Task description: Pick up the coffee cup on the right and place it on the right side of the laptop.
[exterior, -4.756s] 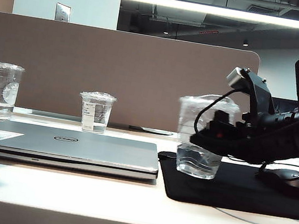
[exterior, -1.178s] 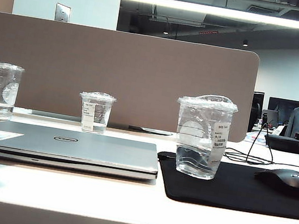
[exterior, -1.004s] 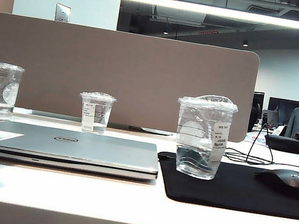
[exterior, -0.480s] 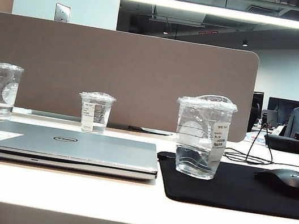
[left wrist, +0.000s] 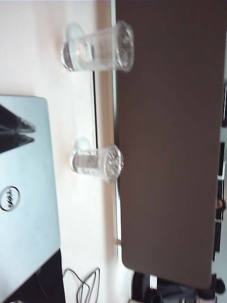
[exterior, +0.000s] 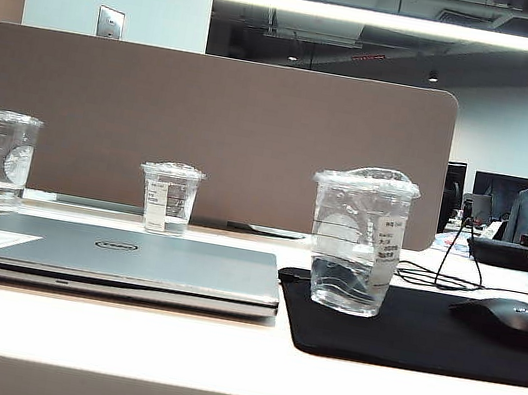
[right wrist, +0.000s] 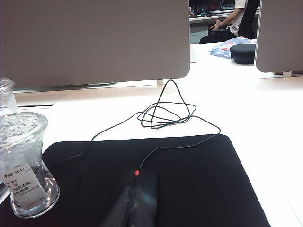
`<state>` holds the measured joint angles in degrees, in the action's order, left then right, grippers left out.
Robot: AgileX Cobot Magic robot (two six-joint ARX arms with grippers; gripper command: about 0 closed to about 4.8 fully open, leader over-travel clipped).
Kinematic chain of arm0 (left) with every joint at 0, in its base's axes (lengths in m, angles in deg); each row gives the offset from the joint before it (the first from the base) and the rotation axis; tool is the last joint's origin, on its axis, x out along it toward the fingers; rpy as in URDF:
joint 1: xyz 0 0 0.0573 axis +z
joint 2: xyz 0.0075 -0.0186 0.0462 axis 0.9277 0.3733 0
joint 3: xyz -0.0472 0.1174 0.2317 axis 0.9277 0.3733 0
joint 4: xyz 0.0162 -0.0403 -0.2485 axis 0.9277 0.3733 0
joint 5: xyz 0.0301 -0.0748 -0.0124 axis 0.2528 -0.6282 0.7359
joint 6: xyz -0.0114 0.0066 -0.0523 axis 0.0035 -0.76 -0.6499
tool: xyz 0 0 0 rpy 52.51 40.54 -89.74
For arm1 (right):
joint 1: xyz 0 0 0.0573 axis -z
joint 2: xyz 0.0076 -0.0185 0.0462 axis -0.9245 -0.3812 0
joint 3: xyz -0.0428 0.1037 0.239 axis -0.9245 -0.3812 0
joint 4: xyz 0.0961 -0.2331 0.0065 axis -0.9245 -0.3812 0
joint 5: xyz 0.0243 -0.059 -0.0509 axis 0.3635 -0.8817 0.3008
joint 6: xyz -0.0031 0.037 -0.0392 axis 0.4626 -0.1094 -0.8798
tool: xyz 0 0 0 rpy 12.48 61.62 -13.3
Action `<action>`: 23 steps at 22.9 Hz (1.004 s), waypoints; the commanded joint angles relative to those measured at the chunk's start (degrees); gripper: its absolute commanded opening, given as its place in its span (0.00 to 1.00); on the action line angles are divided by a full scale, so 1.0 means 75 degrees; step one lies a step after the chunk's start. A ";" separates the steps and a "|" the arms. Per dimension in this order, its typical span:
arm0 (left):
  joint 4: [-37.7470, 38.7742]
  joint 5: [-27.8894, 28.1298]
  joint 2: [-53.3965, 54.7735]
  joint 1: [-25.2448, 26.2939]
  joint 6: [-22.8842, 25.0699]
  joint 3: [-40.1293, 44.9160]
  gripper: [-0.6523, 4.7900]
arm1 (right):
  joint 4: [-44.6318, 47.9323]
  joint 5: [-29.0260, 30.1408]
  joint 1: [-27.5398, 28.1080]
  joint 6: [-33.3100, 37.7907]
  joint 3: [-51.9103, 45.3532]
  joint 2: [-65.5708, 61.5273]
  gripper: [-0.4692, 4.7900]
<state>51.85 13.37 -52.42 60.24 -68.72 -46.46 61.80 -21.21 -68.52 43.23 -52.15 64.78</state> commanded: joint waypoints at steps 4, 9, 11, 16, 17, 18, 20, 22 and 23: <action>-0.0105 0.0300 -0.0656 0.0003 0.0029 0.0813 0.11 | 0.0137 -0.0012 -0.0015 0.0017 -0.0047 0.0015 0.07; -0.0140 0.0449 -0.0915 0.0280 0.0026 0.1276 0.11 | 0.0134 -0.0012 -0.0015 0.0017 -0.0047 0.0015 0.07; -0.0213 0.0361 -0.1137 0.0522 -0.0055 0.1425 0.11 | 0.0131 -0.0012 -0.0015 0.0015 -0.0047 0.0015 0.07; -0.0708 0.0443 -0.1172 0.0551 -0.0079 0.1807 0.11 | 0.0122 -0.0012 -0.0015 0.0015 -0.0047 0.0015 0.07; -0.0557 0.0417 -0.1172 0.0530 -0.0035 0.1816 0.11 | 0.0117 -0.0012 -0.0015 0.0017 -0.0047 0.0015 0.07; -0.0510 0.0420 -0.1172 0.0516 -0.0029 0.1816 0.11 | 0.0102 -0.0012 -0.0015 0.0017 -0.0047 0.0015 0.07; -0.0493 0.0417 -0.1172 0.0510 -0.0032 0.1816 0.11 | 0.0102 -0.0012 -0.0015 0.0015 -0.0047 0.0015 0.07; -0.0495 0.0370 -0.1172 0.0513 -0.0032 0.1816 0.11 | 0.0099 -0.0012 -0.0015 0.0017 -0.0047 0.0015 0.07; -0.0487 0.0364 -0.1172 0.0513 -0.0032 0.1816 0.11 | 0.0099 -0.0012 -0.0015 0.0017 -0.0047 0.0015 0.07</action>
<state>48.55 16.45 -61.22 63.98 -69.15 -32.63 61.64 -21.21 -68.59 43.25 -52.15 64.78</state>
